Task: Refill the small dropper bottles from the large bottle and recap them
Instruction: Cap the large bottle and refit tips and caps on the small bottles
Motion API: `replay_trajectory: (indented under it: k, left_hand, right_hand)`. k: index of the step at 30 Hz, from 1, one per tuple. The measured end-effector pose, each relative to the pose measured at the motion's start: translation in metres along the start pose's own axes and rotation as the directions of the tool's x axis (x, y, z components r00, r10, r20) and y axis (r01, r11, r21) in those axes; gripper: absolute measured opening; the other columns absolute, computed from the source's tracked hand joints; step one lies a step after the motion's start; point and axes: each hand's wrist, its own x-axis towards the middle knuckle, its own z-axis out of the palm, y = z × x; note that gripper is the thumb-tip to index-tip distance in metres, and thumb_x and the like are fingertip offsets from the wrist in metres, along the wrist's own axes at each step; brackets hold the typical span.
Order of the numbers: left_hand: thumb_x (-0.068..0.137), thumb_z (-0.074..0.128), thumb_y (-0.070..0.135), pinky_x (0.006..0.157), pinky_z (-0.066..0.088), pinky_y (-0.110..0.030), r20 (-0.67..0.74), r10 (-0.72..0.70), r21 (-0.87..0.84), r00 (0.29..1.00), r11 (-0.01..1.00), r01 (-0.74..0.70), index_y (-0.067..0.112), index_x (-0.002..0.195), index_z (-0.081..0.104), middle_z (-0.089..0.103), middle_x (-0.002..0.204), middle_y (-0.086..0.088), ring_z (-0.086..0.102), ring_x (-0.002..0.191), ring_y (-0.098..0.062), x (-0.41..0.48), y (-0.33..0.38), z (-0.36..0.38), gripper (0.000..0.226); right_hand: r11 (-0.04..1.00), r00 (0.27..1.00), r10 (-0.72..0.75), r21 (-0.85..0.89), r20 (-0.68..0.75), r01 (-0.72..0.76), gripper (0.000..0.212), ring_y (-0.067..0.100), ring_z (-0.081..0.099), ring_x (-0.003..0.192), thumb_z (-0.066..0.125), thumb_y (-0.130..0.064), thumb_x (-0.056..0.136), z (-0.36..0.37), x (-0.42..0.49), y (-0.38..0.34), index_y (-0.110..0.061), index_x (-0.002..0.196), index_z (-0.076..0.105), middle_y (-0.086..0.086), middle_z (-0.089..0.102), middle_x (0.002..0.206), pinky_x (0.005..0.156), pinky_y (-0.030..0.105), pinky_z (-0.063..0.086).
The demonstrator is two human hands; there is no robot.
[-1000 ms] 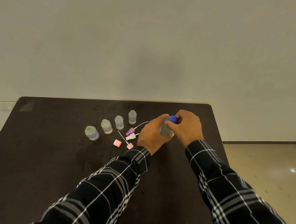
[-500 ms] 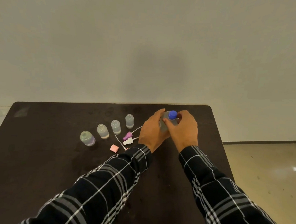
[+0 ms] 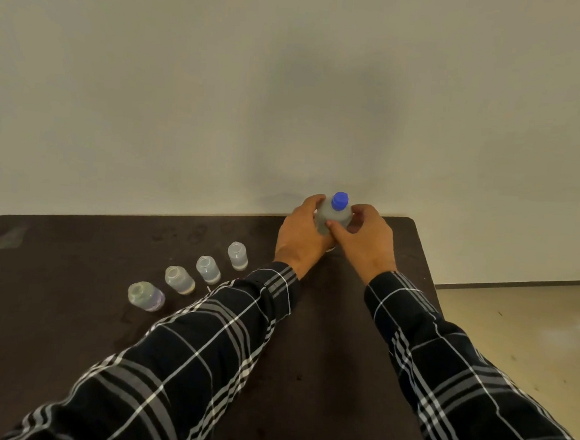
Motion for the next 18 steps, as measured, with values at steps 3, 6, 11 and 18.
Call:
replay_trajectory:
  k: [3,6,11,18]
  left_hand:
    - [0.081,0.074,0.036,0.092,0.054,-0.04,-0.009,0.01,-0.009,1.0,1.0,-0.01,0.021,0.136,0.048,0.065,0.122,-0.001,0.063,0.106,-0.018,0.0,-0.004,0.003,0.063]
    - [0.083,0.072,0.039,0.099,0.05,-0.041,0.028,-0.001,0.044,1.0,0.999,0.0,0.02,0.145,0.04,0.06,0.132,-0.005,0.06,0.117,-0.023,-0.001,-0.009,0.004,0.072]
    - [0.082,0.078,0.032,0.113,0.034,-0.041,0.123,-0.061,0.118,0.99,0.992,0.046,0.019,0.156,0.017,0.038,0.155,-0.007,0.038,0.14,-0.025,-0.015,-0.018,-0.005,0.097]
    - [0.09,0.057,-0.001,0.108,0.044,-0.035,-0.117,-0.089,-0.023,0.989,0.996,0.087,0.021,0.151,0.033,0.044,0.148,0.001,0.048,0.13,-0.012,-0.09,-0.021,-0.034,0.069]
  right_hand:
    - [1.0,1.0,0.014,0.008,0.013,-0.014,0.057,0.01,0.059,0.092,0.079,-0.035,0.082,0.001,0.001,0.001,-0.015,0.129,0.054,0.002,0.065,0.117,0.067,0.008,0.039]
    - [0.999,1.0,0.02,0.026,0.018,-0.02,0.056,0.009,0.059,0.092,0.079,-0.034,0.083,0.003,-0.001,0.004,-0.016,0.129,0.053,0.002,0.065,0.118,0.066,0.006,0.038]
    - [0.999,0.999,0.044,0.01,0.019,-0.044,0.071,0.02,0.06,0.115,0.078,-0.034,0.084,0.002,-0.008,0.004,-0.016,0.143,0.043,0.006,0.06,0.13,0.091,0.025,0.05]
    - [0.965,0.95,0.209,0.209,-0.232,-0.161,0.046,0.004,0.062,0.087,0.074,-0.04,0.082,0.03,-0.083,0.004,-0.035,0.118,0.045,-0.012,0.057,0.099,0.068,0.021,0.05]
